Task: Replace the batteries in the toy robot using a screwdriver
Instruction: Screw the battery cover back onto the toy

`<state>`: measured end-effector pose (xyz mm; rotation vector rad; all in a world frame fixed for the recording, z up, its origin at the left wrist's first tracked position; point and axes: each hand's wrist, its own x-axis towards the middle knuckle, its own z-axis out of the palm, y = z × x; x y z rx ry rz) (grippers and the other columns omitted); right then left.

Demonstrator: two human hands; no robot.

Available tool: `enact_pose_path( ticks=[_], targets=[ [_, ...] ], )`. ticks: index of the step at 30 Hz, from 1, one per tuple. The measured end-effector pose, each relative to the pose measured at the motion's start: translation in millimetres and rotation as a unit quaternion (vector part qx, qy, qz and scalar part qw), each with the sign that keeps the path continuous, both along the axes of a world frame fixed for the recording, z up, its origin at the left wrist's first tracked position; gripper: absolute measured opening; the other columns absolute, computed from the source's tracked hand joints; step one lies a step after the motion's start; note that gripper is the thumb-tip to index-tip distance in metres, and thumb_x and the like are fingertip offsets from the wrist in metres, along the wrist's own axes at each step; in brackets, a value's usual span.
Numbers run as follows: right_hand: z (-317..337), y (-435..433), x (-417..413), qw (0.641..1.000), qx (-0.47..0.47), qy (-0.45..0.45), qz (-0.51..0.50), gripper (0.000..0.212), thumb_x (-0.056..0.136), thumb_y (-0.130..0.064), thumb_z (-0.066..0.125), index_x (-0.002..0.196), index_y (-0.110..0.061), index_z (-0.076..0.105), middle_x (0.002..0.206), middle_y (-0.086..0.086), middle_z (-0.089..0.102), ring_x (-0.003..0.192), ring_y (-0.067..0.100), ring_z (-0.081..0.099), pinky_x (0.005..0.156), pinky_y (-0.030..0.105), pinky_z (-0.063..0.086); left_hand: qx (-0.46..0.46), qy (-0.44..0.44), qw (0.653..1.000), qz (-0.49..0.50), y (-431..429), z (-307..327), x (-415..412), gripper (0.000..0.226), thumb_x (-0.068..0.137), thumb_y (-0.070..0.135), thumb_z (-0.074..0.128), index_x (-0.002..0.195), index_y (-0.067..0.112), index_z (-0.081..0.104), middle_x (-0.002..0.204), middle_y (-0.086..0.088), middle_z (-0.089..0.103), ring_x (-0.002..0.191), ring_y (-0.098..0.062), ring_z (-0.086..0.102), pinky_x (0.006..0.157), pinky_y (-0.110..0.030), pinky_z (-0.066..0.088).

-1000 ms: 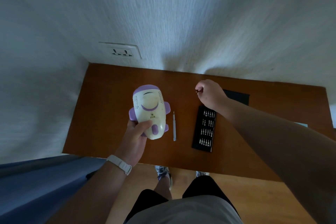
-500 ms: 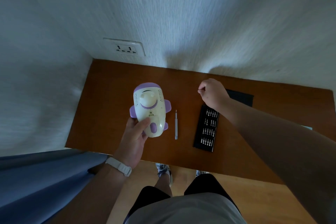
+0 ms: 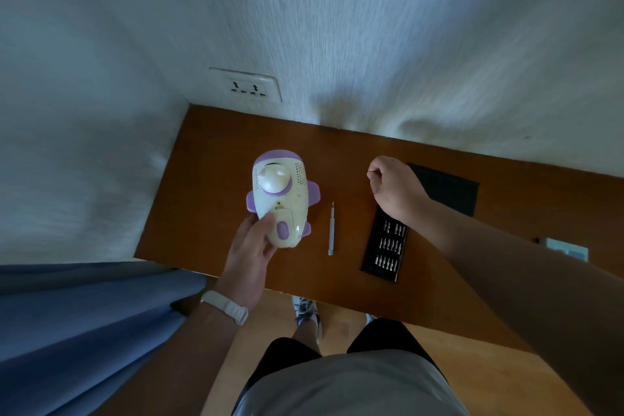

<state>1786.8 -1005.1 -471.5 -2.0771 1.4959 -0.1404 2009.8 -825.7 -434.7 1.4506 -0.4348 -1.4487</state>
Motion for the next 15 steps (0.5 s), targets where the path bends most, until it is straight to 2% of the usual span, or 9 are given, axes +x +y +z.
enact_pose_path(
  ticks=[2,5,8,11,13,15],
  targets=[
    [6.6,9.1,1.4,0.999,0.008,-0.035,-0.011,0.010,0.098,-0.017,0.054,0.093,-0.022,0.061,0.085,-0.011,0.057,0.072,0.003,0.055,0.058,0.016,0.037,0.037,-0.001,0.999,0.037,6.5,-4.0,-2.2,0.037,0.096,0.058,0.049,0.126,0.040,0.059,0.129,0.009,0.067,0.125,-0.016,0.060,0.102,-0.034,0.046],
    [13.6,25.1,-1.9,0.996,0.045,-0.069,-0.032,0.011,0.094,-0.020,0.059,0.088,-0.030,0.059,0.083,-0.015,0.059,0.073,0.003,0.058,0.061,0.016,0.044,0.131,0.001,0.983,0.131,21.6,-15.2,-9.7,0.037,0.099,0.061,0.042,0.117,0.035,0.060,0.122,0.008,0.068,0.119,-0.013,0.060,0.102,-0.038,0.043],
    [18.1,40.1,-7.5,0.988,0.096,-0.105,-0.062,0.020,0.093,-0.021,0.061,0.083,-0.038,0.057,0.084,-0.014,0.062,0.075,0.003,0.061,0.061,0.013,0.046,0.199,-0.073,0.964,0.160,42.3,-27.7,-26.4,0.034,0.102,0.049,0.046,0.113,0.024,0.065,0.110,0.000,0.073,0.107,-0.017,0.065,0.087,-0.036,0.047],
    [22.4,50.7,-15.3,0.979,0.128,-0.133,-0.090,0.021,0.092,-0.021,0.061,0.086,-0.041,0.058,0.085,-0.016,0.063,0.075,-0.005,0.061,0.056,0.006,0.044,0.210,-0.146,0.959,0.124,52.9,-35.7,-45.8,0.020,0.102,0.035,0.053,0.099,0.021,0.067,0.095,-0.003,0.071,0.094,-0.021,0.065,0.075,-0.033,0.046],
    [25.7,56.7,-22.9,0.972,0.145,-0.154,-0.106,0.020,0.091,-0.019,0.061,0.086,-0.038,0.061,0.085,-0.014,0.065,0.074,-0.010,0.059,0.054,0.003,0.043,0.189,-0.195,0.961,0.053,53.0,-38.2,-58.4,0.013,0.098,0.032,0.058,0.093,0.025,0.067,0.084,0.005,0.070,0.085,-0.015,0.064,0.069,-0.027,0.047],
    [29.6,62.1,-31.7,0.964,0.155,-0.175,-0.123,0.020,0.091,-0.017,0.062,0.085,-0.036,0.063,0.084,-0.012,0.067,0.073,-0.004,0.063,0.053,0.006,0.043,0.163,-0.254,0.953,-0.025,48.9,-38.9,-72.8,0.009,0.097,0.032,0.060,0.091,0.030,0.066,0.079,0.014,0.070,0.075,-0.003,0.064,0.064,-0.019,0.047]
  ],
)
